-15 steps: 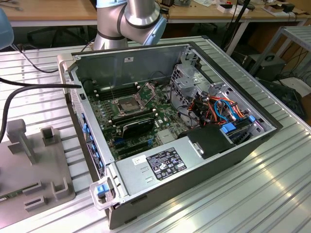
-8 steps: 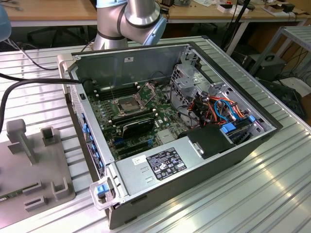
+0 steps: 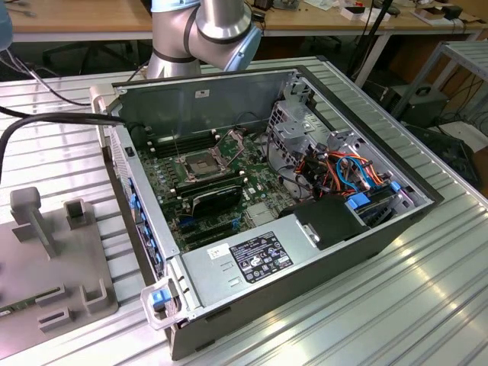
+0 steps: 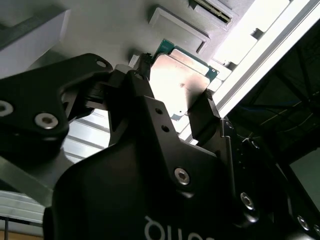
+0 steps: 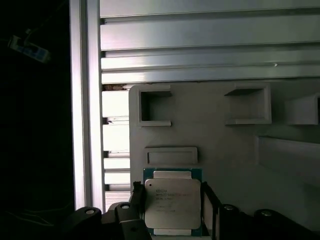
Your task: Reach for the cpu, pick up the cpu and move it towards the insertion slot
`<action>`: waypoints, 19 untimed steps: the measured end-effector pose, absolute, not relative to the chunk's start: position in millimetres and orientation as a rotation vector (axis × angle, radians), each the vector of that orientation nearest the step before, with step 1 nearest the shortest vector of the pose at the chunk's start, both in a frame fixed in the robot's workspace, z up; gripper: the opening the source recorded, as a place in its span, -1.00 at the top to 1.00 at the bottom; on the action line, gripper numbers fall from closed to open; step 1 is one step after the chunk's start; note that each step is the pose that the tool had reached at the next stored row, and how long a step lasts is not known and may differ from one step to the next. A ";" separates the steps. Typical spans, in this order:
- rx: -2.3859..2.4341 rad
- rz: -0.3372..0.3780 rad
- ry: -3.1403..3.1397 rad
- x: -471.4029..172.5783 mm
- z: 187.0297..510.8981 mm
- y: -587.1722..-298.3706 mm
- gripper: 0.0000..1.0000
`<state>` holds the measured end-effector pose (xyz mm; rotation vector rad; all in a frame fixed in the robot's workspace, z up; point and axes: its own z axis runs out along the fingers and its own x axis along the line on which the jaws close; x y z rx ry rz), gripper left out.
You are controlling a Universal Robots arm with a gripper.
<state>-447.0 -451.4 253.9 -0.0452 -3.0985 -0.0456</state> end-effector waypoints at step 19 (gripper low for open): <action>-0.045 -0.045 -3.088 -446.6 294.3 -451.4 -0.09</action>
